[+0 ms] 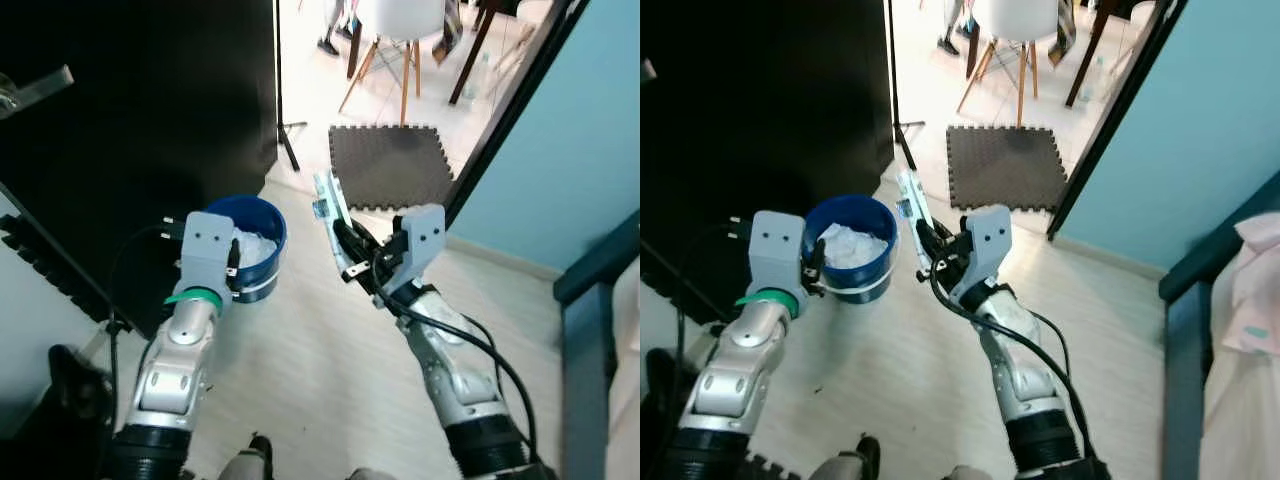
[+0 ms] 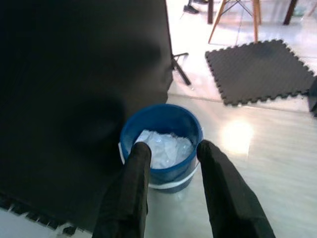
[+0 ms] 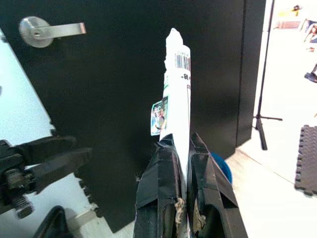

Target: Clean up the room

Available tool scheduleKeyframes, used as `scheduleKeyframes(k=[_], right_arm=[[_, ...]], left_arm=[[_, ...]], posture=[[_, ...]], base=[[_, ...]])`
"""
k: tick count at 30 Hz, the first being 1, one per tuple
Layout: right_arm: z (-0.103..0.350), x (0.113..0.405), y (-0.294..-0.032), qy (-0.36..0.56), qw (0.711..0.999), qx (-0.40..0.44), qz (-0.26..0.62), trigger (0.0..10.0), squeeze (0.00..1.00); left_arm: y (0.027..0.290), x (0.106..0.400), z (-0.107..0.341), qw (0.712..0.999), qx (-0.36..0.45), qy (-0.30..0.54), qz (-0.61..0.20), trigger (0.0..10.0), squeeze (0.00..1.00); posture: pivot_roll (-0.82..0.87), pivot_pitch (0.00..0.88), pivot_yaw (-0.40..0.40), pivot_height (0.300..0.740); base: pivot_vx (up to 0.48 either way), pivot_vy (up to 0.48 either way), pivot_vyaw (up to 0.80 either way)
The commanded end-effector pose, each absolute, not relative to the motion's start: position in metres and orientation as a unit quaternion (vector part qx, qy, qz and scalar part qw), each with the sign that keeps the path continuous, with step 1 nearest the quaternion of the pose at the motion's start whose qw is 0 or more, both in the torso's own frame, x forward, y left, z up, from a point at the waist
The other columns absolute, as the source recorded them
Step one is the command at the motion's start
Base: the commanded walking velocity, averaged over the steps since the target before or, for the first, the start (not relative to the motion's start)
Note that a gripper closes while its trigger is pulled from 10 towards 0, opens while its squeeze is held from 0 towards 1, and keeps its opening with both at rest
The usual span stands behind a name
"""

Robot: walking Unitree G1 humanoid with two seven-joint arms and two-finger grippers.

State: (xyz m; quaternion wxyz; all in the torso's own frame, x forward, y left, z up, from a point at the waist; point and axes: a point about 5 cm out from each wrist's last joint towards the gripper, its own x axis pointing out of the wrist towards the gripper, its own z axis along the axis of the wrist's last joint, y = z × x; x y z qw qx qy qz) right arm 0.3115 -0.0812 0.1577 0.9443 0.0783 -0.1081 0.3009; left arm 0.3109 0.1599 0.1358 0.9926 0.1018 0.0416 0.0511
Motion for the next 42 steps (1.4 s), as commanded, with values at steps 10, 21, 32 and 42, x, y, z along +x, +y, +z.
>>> scheduleKeyframes(k=[10, 21, 32, 42], right_arm=[[0.154, 0.3115, -0.0846, -0.101, 0.946, 0.089, 0.295, 10.0, 0.0], [0.1552, 0.3134, -0.0859, -0.103, 0.947, 0.088, 0.292, 10.0, 0.0], [0.157, 0.3143, -0.0866, -0.106, 0.946, 0.095, 0.29, 10.0, 0.0], [0.1579, 0.3119, -0.0812, -0.106, 0.938, 0.103, 0.314, 10.0, 0.0]], left_arm=[[0.1583, 0.3123, 0.133, 0.992, 0.103, 0.047, 0.051, 10.0, 0.0], [0.1583, 0.3125, 0.1328, 0.992, 0.102, 0.046, 0.053, 10.0, 0.0], [0.1586, 0.3119, 0.1329, 0.992, 0.102, 0.047, 0.054, 10.0, 0.0], [0.1593, 0.3118, 0.1326, 0.992, 0.104, 0.048, 0.057, 10.0, 0.0]], posture=[[-0.04, 0.054, 0.011, 0.74], [-0.04, 0.051, 0.008, 0.74], [-0.04, 0.057, 0.009, 0.74], [-0.04, 0.063, 0.01, 0.74]], base=[[0.442, 0.0, 0.0], [0.44, 0.0, 0.09], [0.438, 0.0, 0.4], [0.438, 0.0, 0.36]])
